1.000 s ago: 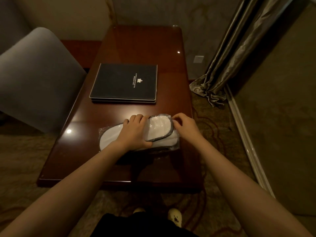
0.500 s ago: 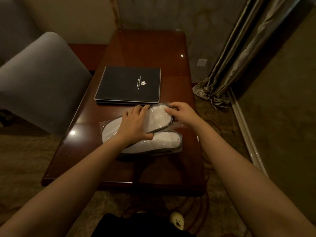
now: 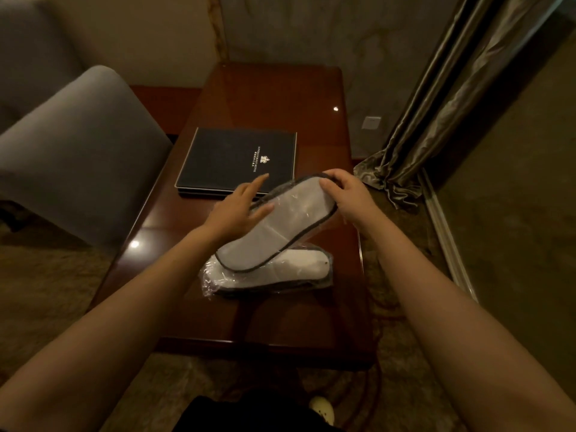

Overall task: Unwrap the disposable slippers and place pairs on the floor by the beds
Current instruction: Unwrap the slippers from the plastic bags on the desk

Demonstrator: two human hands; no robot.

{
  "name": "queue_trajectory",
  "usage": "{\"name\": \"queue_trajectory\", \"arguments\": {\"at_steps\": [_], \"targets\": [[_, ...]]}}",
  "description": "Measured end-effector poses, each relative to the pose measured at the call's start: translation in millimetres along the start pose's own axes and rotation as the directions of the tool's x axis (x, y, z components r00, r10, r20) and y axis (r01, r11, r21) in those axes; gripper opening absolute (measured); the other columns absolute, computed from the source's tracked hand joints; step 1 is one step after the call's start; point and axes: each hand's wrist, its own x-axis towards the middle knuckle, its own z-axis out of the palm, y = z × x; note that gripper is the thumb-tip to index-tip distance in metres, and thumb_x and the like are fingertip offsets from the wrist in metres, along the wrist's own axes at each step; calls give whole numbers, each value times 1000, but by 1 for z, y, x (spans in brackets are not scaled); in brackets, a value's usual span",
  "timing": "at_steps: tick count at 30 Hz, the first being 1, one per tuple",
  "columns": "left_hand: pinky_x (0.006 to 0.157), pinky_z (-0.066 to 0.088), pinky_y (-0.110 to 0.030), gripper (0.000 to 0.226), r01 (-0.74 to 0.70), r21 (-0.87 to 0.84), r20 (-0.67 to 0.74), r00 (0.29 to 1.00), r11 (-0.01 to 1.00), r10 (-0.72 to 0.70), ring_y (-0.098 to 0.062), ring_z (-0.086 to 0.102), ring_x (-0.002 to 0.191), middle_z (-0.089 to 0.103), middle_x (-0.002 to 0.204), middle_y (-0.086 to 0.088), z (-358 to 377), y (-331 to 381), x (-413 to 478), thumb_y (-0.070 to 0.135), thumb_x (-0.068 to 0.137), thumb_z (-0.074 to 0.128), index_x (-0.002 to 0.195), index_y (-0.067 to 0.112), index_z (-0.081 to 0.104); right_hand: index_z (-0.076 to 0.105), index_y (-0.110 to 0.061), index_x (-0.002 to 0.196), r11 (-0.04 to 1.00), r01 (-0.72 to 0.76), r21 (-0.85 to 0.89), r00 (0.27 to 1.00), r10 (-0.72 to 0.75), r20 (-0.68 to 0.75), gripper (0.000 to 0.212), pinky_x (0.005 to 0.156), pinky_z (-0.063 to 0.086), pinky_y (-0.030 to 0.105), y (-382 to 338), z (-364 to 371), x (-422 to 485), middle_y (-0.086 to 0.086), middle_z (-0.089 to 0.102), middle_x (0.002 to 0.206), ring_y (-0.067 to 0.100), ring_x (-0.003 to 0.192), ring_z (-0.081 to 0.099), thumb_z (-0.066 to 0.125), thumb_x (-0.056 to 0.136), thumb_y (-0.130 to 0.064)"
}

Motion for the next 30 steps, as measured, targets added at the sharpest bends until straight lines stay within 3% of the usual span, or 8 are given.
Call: {"name": "queue_trajectory", "arguments": {"at_steps": [2,6,8,13,19,23,26,30], "targets": [[91,47,-42,55,-34,63,-18,999,997,35,-26,54,113,54,131,-11,0,3,5,41,92,49,142,22,34,59,-12,109,1000,21,-1,999,-21,-28,21,77,47,28,-10,4,6,0,58,98,15,91,55,47,95,-22],[62,35,-15,33,-30,-239,-125,992,971,0,-15,51,84,59,105,-9,9,11,6,24,92,55,121,9,50,58,-14,110,958,-12,286,995,40,-92,27,74,50,22,-24,13,13,-1,60,100,12,91,58,57,89,-30],[64,37,-18,31,-20,-322,-165,986,946,-35,-17,52,86,58,105,-10,11,12,7,21,92,55,120,8,50,55,-16,110,924,-81,373,993,107,-49,29,75,54,24,-19,17,13,-1,61,100,15,93,61,64,85,-28],[85,42,-33,37,22,-316,-117,991,949,-62,-29,57,105,60,117,-18,18,5,4,19,92,56,125,4,50,57,-15,99,949,-154,277,973,195,-127,18,87,55,46,-14,24,19,9,63,101,27,96,63,65,83,-17],[91,50,-43,35,99,-415,-83,986,904,-146,-29,59,104,62,117,-16,18,-3,4,22,92,56,122,6,52,57,-14,100,978,12,207,956,50,-290,18,75,53,34,-46,20,54,3,60,95,19,87,59,63,84,-20],[79,44,-30,37,143,-437,-100,974,888,-205,-24,58,98,61,116,-16,16,-11,14,20,92,56,124,4,50,57,-9,105,978,65,198,918,19,-396,23,69,48,24,-58,19,73,0,58,94,15,85,57,62,86,-21],[68,44,-19,34,207,-606,-56,952,768,-301,-16,55,94,61,115,-15,20,-14,16,16,94,54,125,3,48,54,-11,110,962,56,269,907,64,-417,30,68,47,20,-59,19,81,-4,56,96,7,83,56,63,86,-27],[72,50,-24,35,226,-784,-18,923,579,-386,-19,57,93,56,113,-10,24,-11,22,16,95,50,129,7,46,53,-4,111,977,-144,155,971,169,-167,34,79,52,35,-35,45,73,14,62,111,26,98,61,65,83,-19]]}}
